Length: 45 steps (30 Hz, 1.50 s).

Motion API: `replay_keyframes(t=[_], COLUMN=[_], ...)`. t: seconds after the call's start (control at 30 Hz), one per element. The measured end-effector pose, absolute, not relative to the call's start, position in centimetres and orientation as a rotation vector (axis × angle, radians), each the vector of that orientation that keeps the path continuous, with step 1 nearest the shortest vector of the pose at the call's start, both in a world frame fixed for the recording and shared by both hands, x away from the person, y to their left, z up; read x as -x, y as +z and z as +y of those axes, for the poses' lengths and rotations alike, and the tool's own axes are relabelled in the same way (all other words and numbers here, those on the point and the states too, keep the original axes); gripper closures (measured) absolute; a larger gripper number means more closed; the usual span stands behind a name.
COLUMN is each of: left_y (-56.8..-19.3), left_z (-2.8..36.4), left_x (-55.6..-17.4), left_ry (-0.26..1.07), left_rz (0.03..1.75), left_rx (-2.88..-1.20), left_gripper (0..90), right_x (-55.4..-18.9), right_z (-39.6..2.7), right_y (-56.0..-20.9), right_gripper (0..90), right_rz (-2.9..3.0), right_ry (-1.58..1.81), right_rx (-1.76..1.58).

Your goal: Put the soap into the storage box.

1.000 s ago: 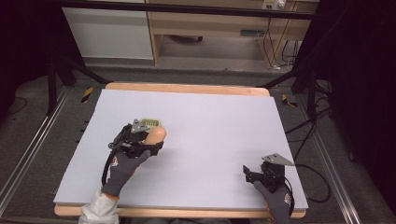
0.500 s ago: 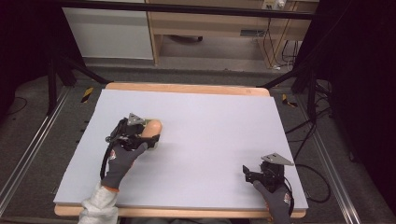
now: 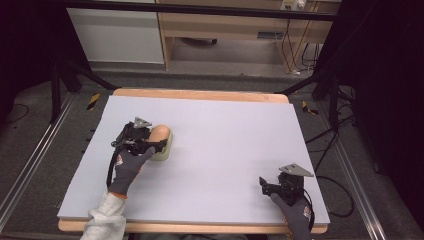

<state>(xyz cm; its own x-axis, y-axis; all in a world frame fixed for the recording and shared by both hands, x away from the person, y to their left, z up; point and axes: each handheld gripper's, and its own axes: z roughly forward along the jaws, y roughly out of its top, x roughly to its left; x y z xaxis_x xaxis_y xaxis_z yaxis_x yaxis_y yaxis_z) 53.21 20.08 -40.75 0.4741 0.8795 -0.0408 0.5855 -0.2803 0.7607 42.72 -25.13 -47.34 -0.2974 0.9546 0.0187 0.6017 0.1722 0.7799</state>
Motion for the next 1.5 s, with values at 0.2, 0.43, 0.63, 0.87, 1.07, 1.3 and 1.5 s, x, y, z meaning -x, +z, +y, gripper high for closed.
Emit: replay_keyframes(t=[0.2, 0.43, 0.63, 0.87, 1.07, 1.3, 1.5], left_y=[-41.2, -41.8, -42.2, -42.8, -43.3, -43.6, -43.9], left_z=[20.1, 20.4, 20.5, 20.4, 20.5, 20.6, 20.7], left_x=[-54.1, -54.7, -55.1, -55.5, -55.7, -55.8, -55.9], left_ry=[0.508, 0.509, 0.51, 0.511, 0.506, 0.5, 0.5], left_rz=[1.231, 1.251, 1.266, 1.279, 1.292, 1.298, 1.306], left_rx=[-1.988, -1.996, -1.999, -2.014, -2.024, -2.032, -2.035], left_gripper=[31.9, 31.9, 31.9, 31.9, 31.9, 31.9, 31.9], right_x=[-42.8, -42.8, -42.8, -42.9, -42.8, -42.8, -42.8], right_z=[-25.1, -25.0, -25.0, -25.0, -25.0, -25.0, -24.9], right_y=[-47.3, -47.4, -47.4, -47.4, -47.4, -47.4, -47.4], right_gripper=[8.6, 8.6, 8.6, 8.6, 8.6, 8.6, 8.6], right_rz=[1.97, 1.964, 1.973, 1.976, 1.977, 1.977, 1.976], right_ry=[0.964, 0.958, 0.96, 0.958, 0.959, 0.96, 0.96], right_rx=[-1.467, -1.469, -1.467, -1.463, -1.466, -1.465, -1.468])
